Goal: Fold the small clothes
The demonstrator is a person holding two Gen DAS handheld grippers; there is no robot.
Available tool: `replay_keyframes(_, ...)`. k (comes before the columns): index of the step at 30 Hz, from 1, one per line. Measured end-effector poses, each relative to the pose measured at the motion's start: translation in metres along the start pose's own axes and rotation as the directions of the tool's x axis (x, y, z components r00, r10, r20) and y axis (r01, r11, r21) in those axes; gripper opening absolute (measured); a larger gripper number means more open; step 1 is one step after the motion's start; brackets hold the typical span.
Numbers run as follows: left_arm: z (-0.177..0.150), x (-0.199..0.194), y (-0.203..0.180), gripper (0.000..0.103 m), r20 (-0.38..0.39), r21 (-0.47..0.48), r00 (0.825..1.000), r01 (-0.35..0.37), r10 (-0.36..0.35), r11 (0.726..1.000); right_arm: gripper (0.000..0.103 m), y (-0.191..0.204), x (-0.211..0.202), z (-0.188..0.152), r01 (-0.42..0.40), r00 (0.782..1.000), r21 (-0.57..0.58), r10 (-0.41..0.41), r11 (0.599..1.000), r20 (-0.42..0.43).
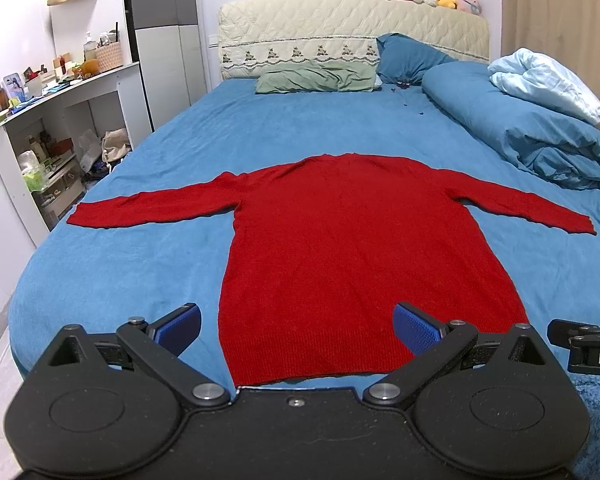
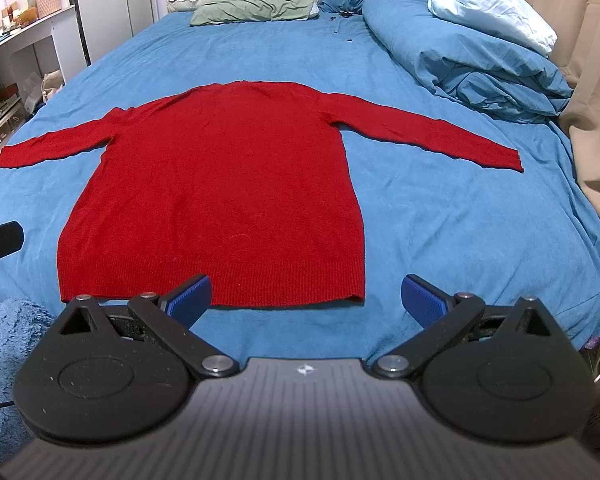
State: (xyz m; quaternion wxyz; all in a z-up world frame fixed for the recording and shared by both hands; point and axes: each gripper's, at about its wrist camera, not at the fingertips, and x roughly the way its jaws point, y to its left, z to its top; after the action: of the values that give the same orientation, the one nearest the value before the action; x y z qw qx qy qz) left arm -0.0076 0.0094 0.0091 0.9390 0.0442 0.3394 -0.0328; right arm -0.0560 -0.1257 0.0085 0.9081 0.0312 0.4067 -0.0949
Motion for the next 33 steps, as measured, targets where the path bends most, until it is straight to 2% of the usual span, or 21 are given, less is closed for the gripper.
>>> replay_keyframes(13, 0.007, 0.003, 0.002, 0.103, 0.02, 0.004, 0.999, -0.028, 0.027, 1.0, 0.103, -0.002, 0.0, 0.006, -0.005, 1.0, 0.025, 0.004, 1.0, 0.014)
replay_keyframes(18, 0.05, 0.01, -0.003, 0.103, 0.095, -0.002, 0.995, 0.008, -0.008, 1.0, 0.103, -0.021, -0.001, 0.033, 0.0, 0.998, 0.09, -0.006, 0.996, 0.062)
replay_keyframes(21, 0.087, 0.019, -0.013, 0.103, 0.17, 0.024, 0.984, 0.039, -0.042, 0.999, 0.103, -0.041, 0.003, 0.059, 0.015, 0.995, 0.117, -0.027, 0.993, 0.096)
replay_keyframes(25, 0.135, 0.048, -0.032, 0.103, 0.217, 0.056, 0.971, 0.09, -0.1, 0.994, 0.103, -0.081, 0.022, 0.097, 0.05, 0.988, 0.185, -0.076, 0.981, 0.136)
replay_keyframes(27, 0.157, 0.071, -0.042, 0.103, 0.217, 0.064, 0.968, 0.11, -0.122, 0.992, 0.103, -0.108, 0.039, 0.113, 0.031, 0.987, 0.243, -0.069, 0.969, 0.148)
replay_keyframes(29, 0.177, 0.101, -0.055, 0.103, 0.211, 0.068, 0.965, 0.144, -0.155, 0.987, 0.103, -0.138, 0.064, 0.126, 0.014, 0.984, 0.305, -0.067, 0.952, 0.165)
replay_keyframes(33, 0.2, 0.168, -0.089, 0.103, 0.161, 0.091, 0.968, 0.18, -0.193, 0.979, 0.103, -0.191, 0.127, 0.136, 0.041, 0.977, 0.399, -0.121, 0.916, 0.178)
